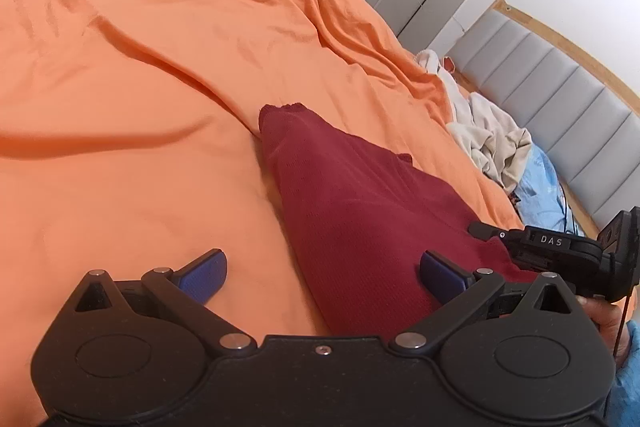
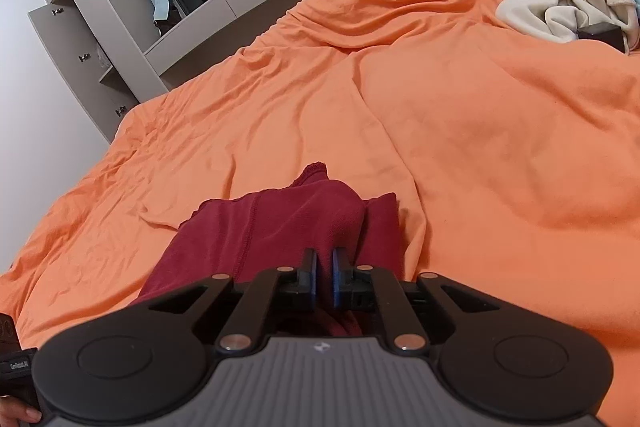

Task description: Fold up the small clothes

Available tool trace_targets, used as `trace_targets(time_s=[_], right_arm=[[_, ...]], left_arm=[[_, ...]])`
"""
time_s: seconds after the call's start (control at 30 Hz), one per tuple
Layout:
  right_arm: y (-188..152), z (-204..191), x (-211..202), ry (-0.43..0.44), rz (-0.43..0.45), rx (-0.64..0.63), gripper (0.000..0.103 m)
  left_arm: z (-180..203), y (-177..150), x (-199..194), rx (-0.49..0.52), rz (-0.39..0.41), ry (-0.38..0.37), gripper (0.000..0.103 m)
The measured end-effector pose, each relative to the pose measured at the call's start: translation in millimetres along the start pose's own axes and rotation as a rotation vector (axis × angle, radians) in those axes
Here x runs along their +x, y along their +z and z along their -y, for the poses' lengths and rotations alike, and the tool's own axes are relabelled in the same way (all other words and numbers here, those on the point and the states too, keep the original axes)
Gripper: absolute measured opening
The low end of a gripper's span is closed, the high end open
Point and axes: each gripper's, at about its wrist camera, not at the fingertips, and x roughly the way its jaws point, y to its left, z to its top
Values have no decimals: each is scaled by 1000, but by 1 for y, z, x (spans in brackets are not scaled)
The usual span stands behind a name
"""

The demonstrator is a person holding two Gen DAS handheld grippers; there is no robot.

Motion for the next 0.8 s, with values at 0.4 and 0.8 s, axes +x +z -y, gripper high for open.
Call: trace_targets(time_s=[0.4, 0.8], right_arm=[[7, 1, -26, -62, 112, -18, 6], [0, 8, -2, -119, 1, -27, 6]], left_arm=[[32, 5, 21, 76, -53, 27, 102], [47, 2, 20, 94, -65, -47, 102]])
